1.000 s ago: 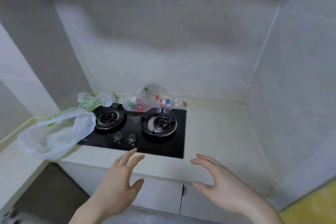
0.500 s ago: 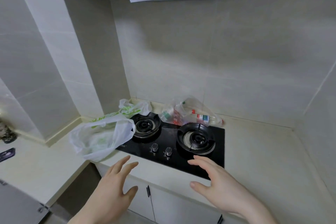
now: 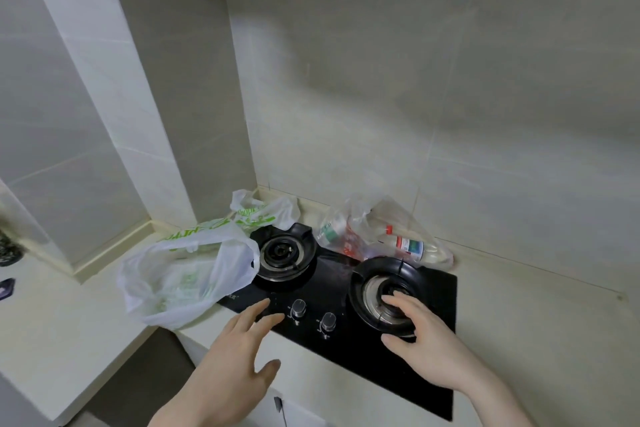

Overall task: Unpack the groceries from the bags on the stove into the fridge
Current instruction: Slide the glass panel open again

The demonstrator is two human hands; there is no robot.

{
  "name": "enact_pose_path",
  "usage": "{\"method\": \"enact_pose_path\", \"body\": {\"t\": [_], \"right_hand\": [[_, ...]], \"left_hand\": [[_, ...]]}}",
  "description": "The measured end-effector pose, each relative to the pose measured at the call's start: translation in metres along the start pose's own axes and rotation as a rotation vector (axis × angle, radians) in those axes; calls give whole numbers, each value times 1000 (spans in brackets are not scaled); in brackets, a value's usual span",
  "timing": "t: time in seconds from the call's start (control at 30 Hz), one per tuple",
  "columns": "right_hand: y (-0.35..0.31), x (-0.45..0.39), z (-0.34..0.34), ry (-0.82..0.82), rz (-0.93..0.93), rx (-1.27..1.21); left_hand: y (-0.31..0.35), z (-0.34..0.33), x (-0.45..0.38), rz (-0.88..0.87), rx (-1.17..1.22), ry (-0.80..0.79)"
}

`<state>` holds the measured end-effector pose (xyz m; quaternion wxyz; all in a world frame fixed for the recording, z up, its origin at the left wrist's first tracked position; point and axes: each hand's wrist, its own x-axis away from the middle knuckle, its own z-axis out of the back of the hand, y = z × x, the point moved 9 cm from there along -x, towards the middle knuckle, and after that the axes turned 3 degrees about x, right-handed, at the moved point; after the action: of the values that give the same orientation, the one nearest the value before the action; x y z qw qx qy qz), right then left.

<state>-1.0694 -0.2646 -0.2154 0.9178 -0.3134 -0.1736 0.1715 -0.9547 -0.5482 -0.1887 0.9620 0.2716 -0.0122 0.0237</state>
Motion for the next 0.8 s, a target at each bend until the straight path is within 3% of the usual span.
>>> {"method": "enact_pose_path", "body": {"t": [0.3, 0.53, 0.8], "right_hand": [[34, -163, 43, 92, -157, -144], [57, -248, 41, 180, -376, -202], [64, -326, 24, 200, -420, -130]], "left_hand": [[-3, 7, -79, -9, 30, 27], [-11, 16, -155, -84, 21, -71], [-27, 30, -237, -200, -59, -149]]}}
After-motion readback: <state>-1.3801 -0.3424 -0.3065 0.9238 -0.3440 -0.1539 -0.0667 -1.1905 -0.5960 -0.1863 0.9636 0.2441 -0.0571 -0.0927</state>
